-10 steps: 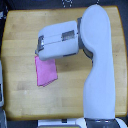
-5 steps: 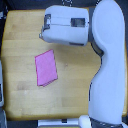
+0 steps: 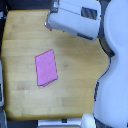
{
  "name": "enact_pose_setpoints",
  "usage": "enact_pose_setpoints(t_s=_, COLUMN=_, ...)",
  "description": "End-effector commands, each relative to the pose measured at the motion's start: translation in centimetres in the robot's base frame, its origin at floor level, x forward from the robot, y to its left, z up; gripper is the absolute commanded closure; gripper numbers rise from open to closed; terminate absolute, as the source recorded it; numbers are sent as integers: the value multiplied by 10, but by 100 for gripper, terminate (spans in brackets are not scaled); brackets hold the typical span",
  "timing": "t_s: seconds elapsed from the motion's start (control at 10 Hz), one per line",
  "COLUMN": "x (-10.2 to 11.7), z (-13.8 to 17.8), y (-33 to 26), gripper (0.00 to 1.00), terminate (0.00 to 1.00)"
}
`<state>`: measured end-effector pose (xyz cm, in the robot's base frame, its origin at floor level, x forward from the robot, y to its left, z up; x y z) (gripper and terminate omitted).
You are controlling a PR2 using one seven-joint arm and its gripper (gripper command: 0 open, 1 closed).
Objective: Folding a cloth
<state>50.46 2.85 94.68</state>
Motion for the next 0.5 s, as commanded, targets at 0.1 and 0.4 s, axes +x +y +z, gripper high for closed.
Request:
enact_pose_setpoints(t_s=0.1, x=17, z=41, y=-136, gripper=0, terminate=0)
enact_pose_setpoints(t_s=0.4, x=14, z=37, y=-197, gripper=0, terminate=0)
